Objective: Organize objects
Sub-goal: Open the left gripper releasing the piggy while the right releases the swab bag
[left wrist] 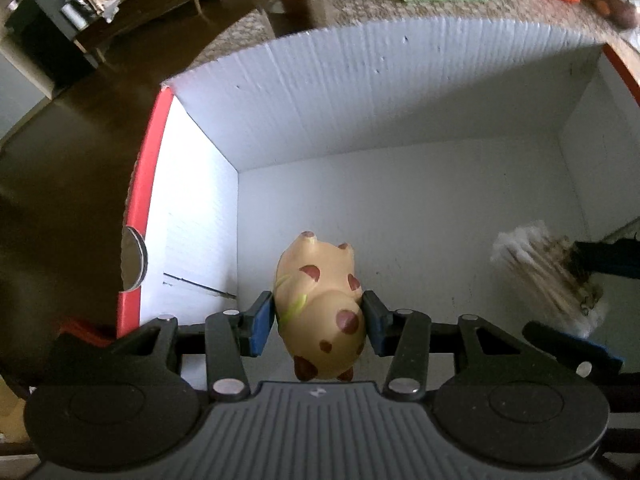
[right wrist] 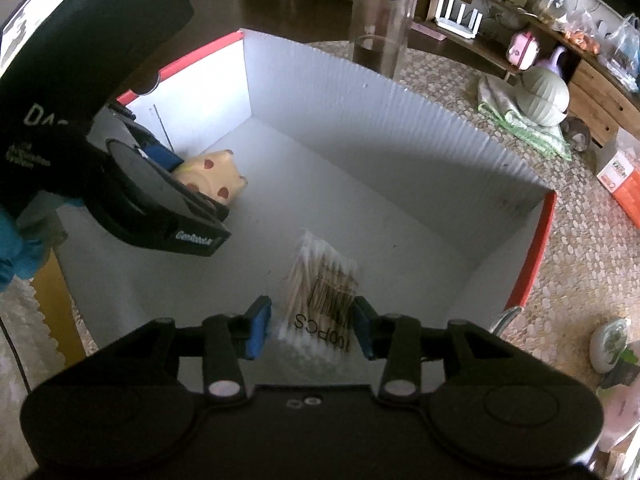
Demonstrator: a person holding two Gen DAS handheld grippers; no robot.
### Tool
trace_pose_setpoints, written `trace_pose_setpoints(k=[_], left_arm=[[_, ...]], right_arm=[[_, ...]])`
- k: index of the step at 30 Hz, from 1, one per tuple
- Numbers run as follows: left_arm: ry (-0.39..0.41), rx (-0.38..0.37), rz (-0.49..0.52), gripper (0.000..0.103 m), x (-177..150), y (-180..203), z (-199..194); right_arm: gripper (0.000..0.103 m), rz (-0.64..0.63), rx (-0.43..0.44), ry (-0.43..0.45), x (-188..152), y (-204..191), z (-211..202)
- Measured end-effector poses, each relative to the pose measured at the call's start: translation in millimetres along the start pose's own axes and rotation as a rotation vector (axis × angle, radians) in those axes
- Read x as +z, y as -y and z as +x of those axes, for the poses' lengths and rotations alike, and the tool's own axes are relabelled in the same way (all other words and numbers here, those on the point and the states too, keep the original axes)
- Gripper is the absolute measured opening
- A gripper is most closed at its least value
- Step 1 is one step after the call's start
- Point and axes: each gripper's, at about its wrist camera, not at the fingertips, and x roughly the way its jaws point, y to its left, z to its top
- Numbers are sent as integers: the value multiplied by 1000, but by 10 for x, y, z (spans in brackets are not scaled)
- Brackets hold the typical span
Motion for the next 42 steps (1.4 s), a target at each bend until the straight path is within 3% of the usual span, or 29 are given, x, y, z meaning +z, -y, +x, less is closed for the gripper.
trace_pose_setpoints(k=[2,6,8,12,31,42], left_arm=[[-8,-7,7,47,22,16,7],[-4,-9,0,62,20,13,-9],[7,-16,-5,64,19,10,-35],[31,2,-3,68,34,20,-105],[284,2,-89,68,-266,206,-1173],[368,-79,-189,68,-538,512,-1626]], right_arm=[[49,-10,4,-4,5,-6,-2],[59,-34,-6,21,-8,-42,-61],[62,-27,-3,30,6,-30,-86],[62,-2,10,54,8,32,-191],[70,89,68,248,-467,370,-1270],[71,129,62,349,-982,613,-1826]])
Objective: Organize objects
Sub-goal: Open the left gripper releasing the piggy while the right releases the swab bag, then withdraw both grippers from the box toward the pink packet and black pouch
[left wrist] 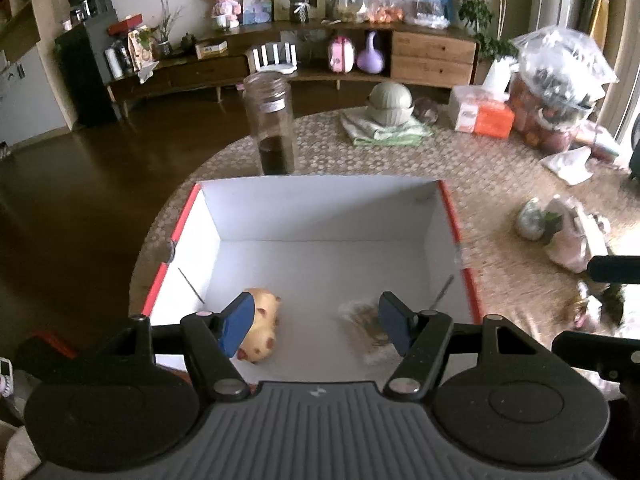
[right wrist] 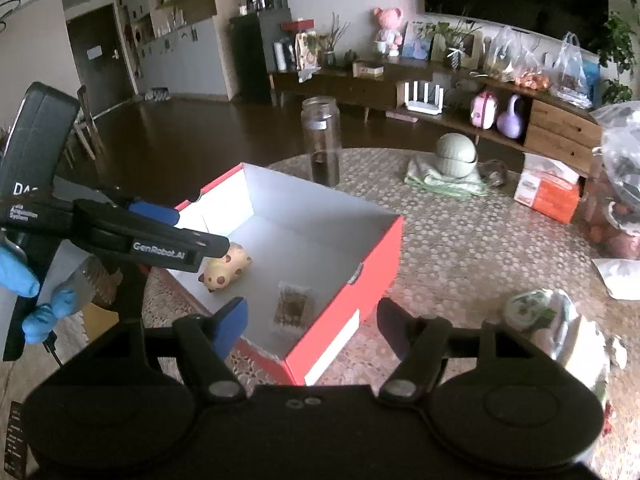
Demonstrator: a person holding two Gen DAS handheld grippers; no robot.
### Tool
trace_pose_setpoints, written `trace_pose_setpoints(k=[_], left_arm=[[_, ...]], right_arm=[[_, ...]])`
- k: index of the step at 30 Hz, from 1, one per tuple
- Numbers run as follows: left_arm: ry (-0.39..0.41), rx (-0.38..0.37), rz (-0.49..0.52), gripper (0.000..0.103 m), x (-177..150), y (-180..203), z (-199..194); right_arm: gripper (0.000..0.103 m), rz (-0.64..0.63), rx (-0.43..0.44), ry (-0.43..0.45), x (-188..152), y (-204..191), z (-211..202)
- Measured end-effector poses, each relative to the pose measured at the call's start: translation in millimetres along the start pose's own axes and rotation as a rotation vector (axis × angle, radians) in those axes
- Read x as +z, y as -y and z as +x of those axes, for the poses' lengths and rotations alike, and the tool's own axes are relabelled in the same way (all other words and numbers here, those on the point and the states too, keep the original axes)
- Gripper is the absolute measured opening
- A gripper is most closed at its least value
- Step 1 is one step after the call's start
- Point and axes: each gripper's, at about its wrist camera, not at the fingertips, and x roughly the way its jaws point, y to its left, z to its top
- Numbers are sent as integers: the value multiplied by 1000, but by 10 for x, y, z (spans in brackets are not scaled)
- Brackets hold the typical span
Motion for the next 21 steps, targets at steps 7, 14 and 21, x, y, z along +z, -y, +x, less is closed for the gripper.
trace_pose_setpoints(k=[7,14,21], left_arm=[[84,5,28,80,-129,303,-350],[124,-45,49,84,-285,675,-540],[120,-124,64,100,-420,1105,-511]], right_arm=[[73,41,-2,41,-217,205,-290],[76,94,-8,54,-500,434,-512],[83,130,-59,95,-786,748,-766]])
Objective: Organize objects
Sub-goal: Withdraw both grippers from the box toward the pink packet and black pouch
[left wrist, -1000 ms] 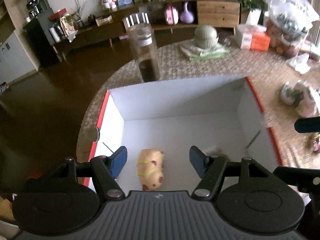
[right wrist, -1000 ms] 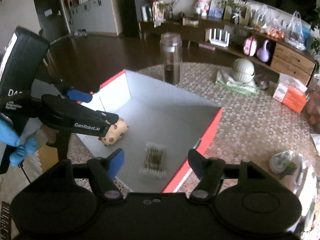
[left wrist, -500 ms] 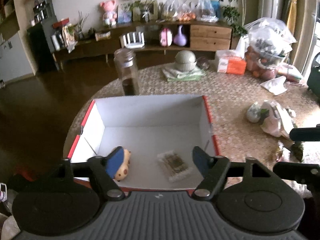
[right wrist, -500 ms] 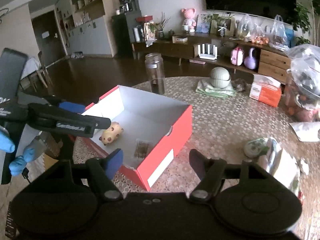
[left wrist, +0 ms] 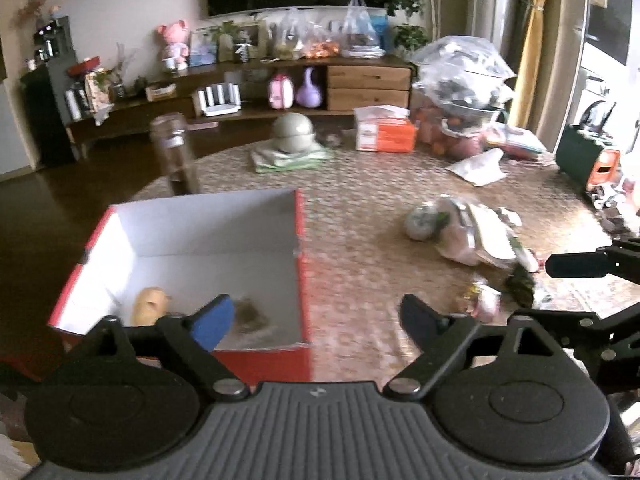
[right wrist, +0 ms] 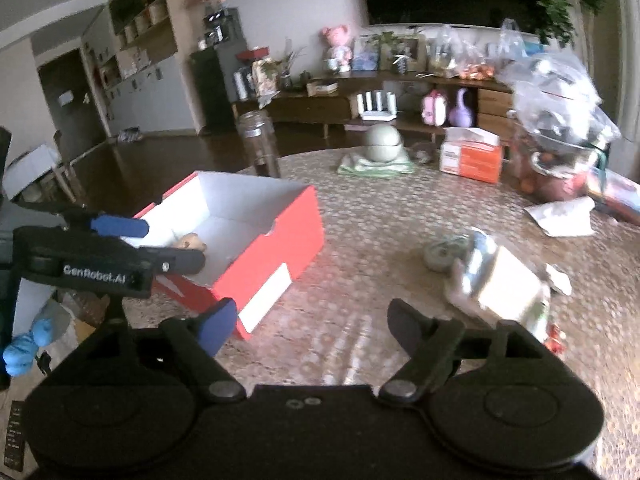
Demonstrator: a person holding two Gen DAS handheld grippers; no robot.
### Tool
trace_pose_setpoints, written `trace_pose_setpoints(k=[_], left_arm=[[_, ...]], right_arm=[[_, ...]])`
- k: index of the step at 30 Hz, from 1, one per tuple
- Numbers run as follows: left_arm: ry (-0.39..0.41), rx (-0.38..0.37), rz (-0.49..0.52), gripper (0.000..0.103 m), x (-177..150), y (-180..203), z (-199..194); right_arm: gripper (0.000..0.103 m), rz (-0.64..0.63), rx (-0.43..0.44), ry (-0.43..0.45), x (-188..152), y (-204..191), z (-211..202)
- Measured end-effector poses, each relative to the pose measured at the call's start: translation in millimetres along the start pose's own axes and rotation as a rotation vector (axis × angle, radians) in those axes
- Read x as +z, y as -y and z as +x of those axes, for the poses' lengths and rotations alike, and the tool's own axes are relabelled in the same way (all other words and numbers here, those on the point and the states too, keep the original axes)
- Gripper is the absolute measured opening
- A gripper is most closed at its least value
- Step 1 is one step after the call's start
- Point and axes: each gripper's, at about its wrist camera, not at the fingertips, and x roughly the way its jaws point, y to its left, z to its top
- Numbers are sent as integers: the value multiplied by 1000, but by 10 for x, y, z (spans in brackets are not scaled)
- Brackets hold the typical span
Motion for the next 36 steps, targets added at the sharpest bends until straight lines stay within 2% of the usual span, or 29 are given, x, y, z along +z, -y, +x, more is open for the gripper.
trace_pose_setpoints(k=[7,9,13,20,27,36], left_arm=[[4,-40,17,103,-107,407,161],[6,-55,25,103,-133,523,214],[12,-71,35,103,-198,731,330],[7,-127,92,103,-285,1125,569],[4,-148,153,103,-409,1527,808],[-49,-109,85,103,-506,1686,1240]], right_arm=[[84,23,-78,73,-250,412,-246],[84,42,-102,70,-317,558,-289],[85,-40,-192,39,-437,756,-313],[85,-33,-312,-8,-589,1075,-271],[84,21,-295,-52,-710,1358,-103],[84,20,-277,-102,-759,1527,148]])
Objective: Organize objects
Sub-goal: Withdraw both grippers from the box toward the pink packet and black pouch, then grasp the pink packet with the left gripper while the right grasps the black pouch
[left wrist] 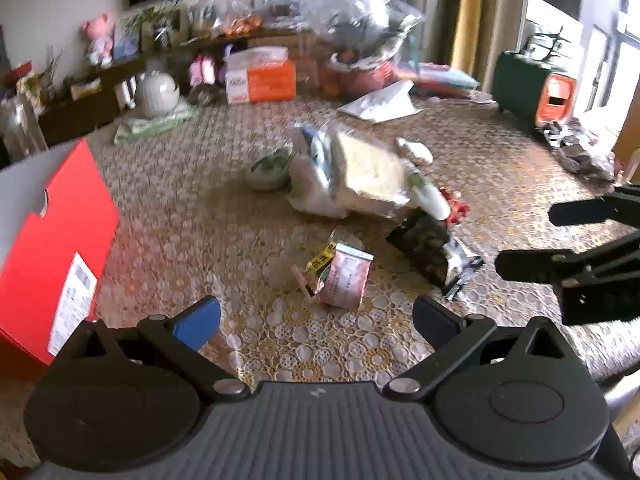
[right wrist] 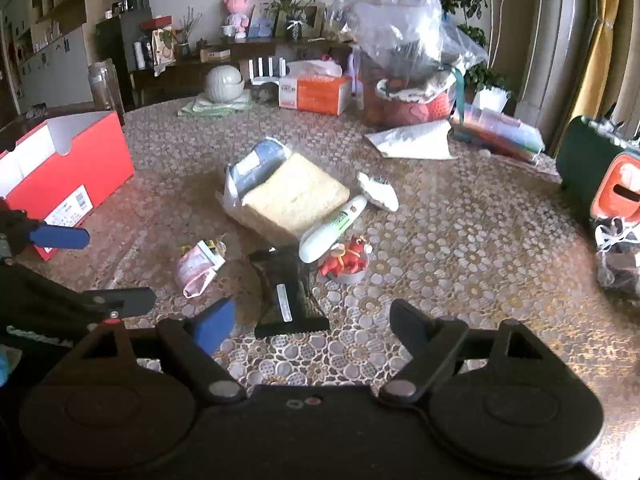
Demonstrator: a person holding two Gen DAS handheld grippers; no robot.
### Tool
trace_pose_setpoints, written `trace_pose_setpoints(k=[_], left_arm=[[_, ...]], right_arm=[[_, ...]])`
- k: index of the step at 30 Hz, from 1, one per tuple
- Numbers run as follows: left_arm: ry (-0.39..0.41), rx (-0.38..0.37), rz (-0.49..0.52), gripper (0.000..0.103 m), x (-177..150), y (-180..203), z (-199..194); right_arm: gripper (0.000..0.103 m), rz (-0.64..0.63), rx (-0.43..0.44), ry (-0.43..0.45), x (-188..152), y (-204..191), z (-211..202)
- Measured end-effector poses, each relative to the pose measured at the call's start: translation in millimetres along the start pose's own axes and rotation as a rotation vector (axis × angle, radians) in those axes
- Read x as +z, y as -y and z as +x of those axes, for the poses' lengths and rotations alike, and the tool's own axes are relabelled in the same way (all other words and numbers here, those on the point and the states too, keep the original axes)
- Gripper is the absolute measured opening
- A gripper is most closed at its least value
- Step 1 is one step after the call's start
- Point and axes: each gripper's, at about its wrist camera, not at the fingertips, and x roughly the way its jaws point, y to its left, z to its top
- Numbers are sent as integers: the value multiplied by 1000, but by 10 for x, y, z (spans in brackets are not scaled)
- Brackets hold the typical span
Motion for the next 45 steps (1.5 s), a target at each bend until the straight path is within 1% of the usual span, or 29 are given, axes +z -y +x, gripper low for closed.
trace_pose_setpoints(k=[5,10,14,16,18,19,21,22,24,25,27,29,31,33,34,36,40,45], left_arm=[[-46,18,-11,103,-10,16,247],[-61,-26,-10,102,-21,32,395],[-78,-29,-15,101,-30,26,485],[-84,-41,-13,96,-31,22,508],[-87,-41,-4,88,-27,40,532],[-85,-43,-1,87,-28,46,537],[-77,-40,8,79,-33,62,530],[-74,-40,11,78,-31,70,524],[-67,-41,14,68,-31,81,511],[-65,-40,18,65,-28,92,509],[-64,-40,26,61,-17,107,509],[-64,-41,25,56,-11,109,505],[-66,-35,24,52,-4,110,507],[-66,-25,20,43,-5,102,501],[-66,-21,20,42,-6,103,503],[-66,-20,19,36,-3,102,501],[-69,-17,41,27,1,127,495],[-76,-24,35,26,-6,103,469]], right_arm=[[83,-8,20,-38,-28,28,171],[82,-34,30,-57,-40,18,318],[82,-44,42,-65,-26,31,401],[82,-51,46,-69,-27,29,444],[82,-49,59,-74,-25,33,478],[81,-49,64,-75,-23,31,494],[80,-49,73,-77,-19,24,515],[79,-47,78,-78,-18,21,527],[76,-45,82,-81,-20,9,555],[74,-46,85,-83,-20,2,570],[64,-42,84,-92,-19,-5,599],[60,-35,88,-97,-17,-9,623],[59,-33,92,-98,-18,-10,628],[56,-34,92,-99,-21,-15,632],[55,-33,94,-99,-22,-15,634],[55,-31,89,-98,-27,-20,630],[54,-24,86,-96,-42,-29,607],[53,-14,81,-92,-71,-44,551]])
